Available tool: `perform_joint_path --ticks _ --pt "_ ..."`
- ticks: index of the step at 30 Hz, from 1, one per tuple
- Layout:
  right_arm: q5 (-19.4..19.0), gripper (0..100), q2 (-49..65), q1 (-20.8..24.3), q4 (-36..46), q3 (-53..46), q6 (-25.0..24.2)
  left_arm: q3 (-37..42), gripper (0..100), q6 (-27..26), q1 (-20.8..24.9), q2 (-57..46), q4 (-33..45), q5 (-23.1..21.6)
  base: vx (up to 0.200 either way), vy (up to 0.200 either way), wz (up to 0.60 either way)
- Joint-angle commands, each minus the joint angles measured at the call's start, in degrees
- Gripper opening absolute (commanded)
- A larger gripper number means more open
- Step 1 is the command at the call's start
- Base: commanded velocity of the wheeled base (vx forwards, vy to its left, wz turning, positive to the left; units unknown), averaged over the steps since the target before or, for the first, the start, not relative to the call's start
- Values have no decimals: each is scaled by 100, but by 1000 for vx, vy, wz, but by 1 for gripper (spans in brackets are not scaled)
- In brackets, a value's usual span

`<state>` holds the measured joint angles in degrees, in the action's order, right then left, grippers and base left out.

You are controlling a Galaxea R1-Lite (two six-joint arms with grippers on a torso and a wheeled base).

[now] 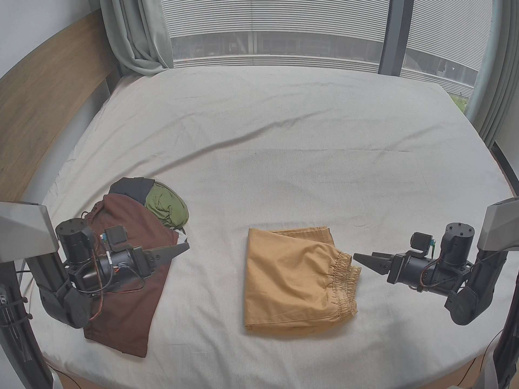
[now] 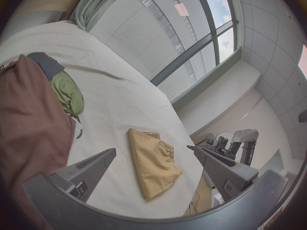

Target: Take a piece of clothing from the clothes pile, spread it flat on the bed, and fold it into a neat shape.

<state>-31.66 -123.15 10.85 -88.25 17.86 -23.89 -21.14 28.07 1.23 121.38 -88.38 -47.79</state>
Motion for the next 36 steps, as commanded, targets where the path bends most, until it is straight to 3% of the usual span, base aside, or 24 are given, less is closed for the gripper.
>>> perform_joint_path --ticks 1,4,11,14,19,23,27,33,36 --pt "2 100 -209 58 1 -11 25 347 100 -259 -554 -334 -4 -380 0 0 0" --pt "2 100 -271 58 1 7 34 462 100 -672 -782 -299 5 -618 0 0 0" --pt "2 100 -526 31 1 -134 60 646 100 -1893 -835 -176 5 -591 0 0 0" --pt "2 100 -658 22 1 -151 69 734 100 -2060 -835 -185 5 -574 0 0 0" --pt "11 100 -1018 75 1 -169 210 1033 100 -2834 -835 -9 -4 -565 0 0 0" --pt "11 100 -1203 75 1 -160 210 1050 100 -3458 -1072 140 -4 -662 0 0 0" --pt "19 100 -1449 181 1 -134 201 1059 100 -3563 -1108 149 -4 -758 0 0 0" --pt "415 100 -1809 304 1 86 157 1068 100 -3555 -1108 123 -12 -829 0 0 0" --pt "415 100 -1959 321 1 174 148 1059 100 -3537 -1116 123 -4 -837 0 0 0"
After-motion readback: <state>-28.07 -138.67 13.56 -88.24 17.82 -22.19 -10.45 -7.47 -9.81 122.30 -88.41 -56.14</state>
